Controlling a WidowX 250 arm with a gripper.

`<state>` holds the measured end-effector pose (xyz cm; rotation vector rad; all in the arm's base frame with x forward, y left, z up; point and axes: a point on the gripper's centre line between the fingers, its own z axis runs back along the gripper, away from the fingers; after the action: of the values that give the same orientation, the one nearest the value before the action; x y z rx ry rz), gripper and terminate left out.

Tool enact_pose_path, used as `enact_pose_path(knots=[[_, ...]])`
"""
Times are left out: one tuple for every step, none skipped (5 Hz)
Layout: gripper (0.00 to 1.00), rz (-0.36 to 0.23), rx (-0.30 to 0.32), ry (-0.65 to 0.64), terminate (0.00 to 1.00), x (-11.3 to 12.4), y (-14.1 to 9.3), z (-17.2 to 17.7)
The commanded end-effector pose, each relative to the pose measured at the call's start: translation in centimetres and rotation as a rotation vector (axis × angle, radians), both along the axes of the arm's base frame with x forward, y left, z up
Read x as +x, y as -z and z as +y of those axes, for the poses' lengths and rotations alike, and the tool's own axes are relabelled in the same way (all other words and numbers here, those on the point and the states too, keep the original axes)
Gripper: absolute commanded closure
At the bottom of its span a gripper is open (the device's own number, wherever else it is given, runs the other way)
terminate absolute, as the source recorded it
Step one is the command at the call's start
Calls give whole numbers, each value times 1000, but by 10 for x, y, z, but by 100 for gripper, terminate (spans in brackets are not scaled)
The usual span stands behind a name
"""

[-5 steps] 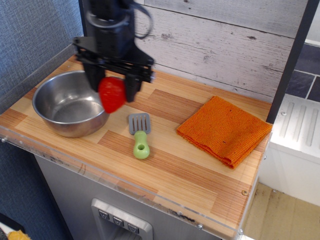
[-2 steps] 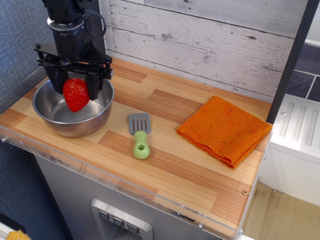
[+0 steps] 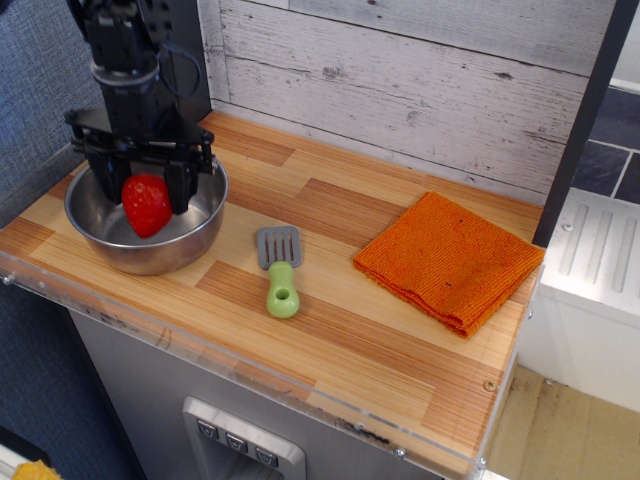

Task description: Put the strawberry into the pot.

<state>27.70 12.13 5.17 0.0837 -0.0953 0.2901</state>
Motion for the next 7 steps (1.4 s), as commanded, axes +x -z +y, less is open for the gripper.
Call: enact_pose_path(knots=[[100, -42, -24, 7, 0, 6, 15, -9], [100, -34, -23, -2, 0, 7, 19, -5], [100, -26, -31, -17, 0, 5, 23, -3], [0, -9, -34, -54, 0, 4, 20, -3], [0, -6, -40, -61, 0, 4, 20, -3], [0, -6, -44, -58, 0, 6, 16, -3], [0, -28, -32, -63, 0, 6, 3, -2]])
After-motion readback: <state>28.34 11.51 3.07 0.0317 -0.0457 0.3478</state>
